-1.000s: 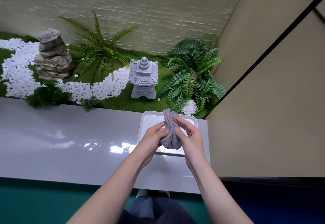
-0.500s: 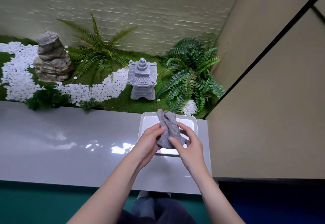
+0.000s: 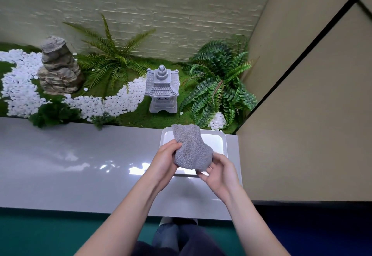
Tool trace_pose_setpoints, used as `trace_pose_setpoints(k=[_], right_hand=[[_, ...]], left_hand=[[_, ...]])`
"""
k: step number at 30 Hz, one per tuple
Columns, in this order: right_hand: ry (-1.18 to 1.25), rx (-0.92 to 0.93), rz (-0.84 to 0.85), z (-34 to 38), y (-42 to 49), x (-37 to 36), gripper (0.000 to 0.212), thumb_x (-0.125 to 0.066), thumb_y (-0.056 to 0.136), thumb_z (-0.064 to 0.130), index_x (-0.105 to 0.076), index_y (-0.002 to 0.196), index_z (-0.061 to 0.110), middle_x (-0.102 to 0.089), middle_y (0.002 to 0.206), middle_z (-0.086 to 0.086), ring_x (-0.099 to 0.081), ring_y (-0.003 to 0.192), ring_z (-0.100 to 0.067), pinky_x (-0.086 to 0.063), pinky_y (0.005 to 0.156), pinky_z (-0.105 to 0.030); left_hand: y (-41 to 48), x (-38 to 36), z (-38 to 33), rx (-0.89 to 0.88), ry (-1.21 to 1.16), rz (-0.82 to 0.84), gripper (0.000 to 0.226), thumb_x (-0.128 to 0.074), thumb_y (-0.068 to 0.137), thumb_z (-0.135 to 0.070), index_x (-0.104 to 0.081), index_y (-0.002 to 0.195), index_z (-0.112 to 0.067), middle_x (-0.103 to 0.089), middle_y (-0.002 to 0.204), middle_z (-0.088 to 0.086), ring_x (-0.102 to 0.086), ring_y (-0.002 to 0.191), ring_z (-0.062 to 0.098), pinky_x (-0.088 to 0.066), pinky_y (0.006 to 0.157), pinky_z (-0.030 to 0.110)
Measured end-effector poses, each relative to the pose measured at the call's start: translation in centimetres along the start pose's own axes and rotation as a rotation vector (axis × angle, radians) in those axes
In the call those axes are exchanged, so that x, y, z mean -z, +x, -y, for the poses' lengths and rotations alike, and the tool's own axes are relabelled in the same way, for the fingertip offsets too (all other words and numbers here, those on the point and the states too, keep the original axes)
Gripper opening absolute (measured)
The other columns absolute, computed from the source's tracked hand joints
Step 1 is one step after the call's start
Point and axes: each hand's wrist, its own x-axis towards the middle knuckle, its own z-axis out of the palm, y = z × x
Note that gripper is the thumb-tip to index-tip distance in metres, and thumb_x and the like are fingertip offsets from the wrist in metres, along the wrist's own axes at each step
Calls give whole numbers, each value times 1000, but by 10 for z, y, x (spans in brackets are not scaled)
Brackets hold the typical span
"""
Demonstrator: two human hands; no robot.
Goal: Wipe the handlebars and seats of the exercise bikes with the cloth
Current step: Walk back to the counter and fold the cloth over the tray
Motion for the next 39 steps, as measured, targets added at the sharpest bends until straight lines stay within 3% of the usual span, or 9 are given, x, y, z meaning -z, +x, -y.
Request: trace_pose_setpoints(k=[4, 8, 14, 16, 20, 25, 32, 36, 39], right_hand=[[23, -91, 116, -1, 9, -3, 61, -45, 88, 61, -63, 118, 11, -67, 118, -12, -67, 102, -28, -56, 70, -40], [-46, 68, 162, 4, 16, -9, 46, -53, 88, 42, -64, 120, 11, -68, 118, -10, -66, 106, -23, -57, 74, -36], [-423, 454, -115, 5, 25, -10, 23, -47, 99, 23, -60, 116, 14, -68, 109, -6, -64, 101, -21, -51, 84, -33], [-534, 504, -152, 1, 24, -13, 22, -44, 101, 25, -56, 118, 17, -66, 111, -6, -62, 105, -21, -48, 90, -36], [-584, 603, -267, -2, 25, -13, 25, -39, 102, 24, -51, 119, 10, -62, 104, -2, -58, 102, -21, -44, 87, -33], [-645, 605, -297, 0, 39, -7, 12, -37, 103, 23, -45, 107, 15, -56, 92, 9, -53, 86, -4, -38, 84, -28], [-701, 520, -235, 7, 90, 16, 17, -41, 101, 21, -41, 86, 12, -48, 78, -13, -45, 71, -25, -37, 68, -35], [-825, 380, -174, 3, 124, 40, 17, -51, 97, 22, -47, 103, 6, -63, 99, -16, -61, 93, -31, -49, 86, -44], [-925, 330, -175, 0, 152, 54, 15, -50, 96, 16, -48, 108, 8, -63, 98, -16, -61, 89, -31, -50, 85, -47]], left_hand=[[2, -4, -5, 4, 25, 39, 37, -40, 93, -4, -75, 83, -12, -73, 91, 6, -68, 88, 13, -53, 77, 23], [3, -2, -7, -6, 57, 50, 26, -46, 91, -5, -71, 97, -7, -71, 103, 11, -65, 97, 19, -51, 85, 26], [5, 1, -4, 86, 117, 24, 41, -56, 88, -40, -67, 113, -9, -69, 113, 10, -65, 106, 23, -50, 89, 35], [8, -6, 2, 94, 119, -71, 44, -62, 83, -42, -68, 109, -7, -71, 106, 10, -68, 100, 22, -53, 81, 31], [19, -13, 18, -92, 207, -327, 11, -54, 95, -23, -60, 91, -15, -72, 84, 4, -66, 81, 21, -50, 72, 30], [37, -15, 31, -188, 404, -379, 13, -46, 98, -30, -47, 85, -27, -61, 78, 9, -55, 71, 20, -43, 68, 34], [88, 12, 65, -210, 814, -415, 14, -44, 97, -36, -40, 98, -23, -45, 62, -1, -44, 61, 22, -33, 59, 35], [116, 30, 89, -114, 918, -357, 18, -44, 97, -35, -44, 101, -18, -58, 76, 7, -55, 74, 28, -43, 69, 39], [141, 47, 105, -81, 1014, -357, 16, -44, 97, -34, -41, 98, -18, -53, 67, 4, -51, 66, 27, -38, 60, 36]])
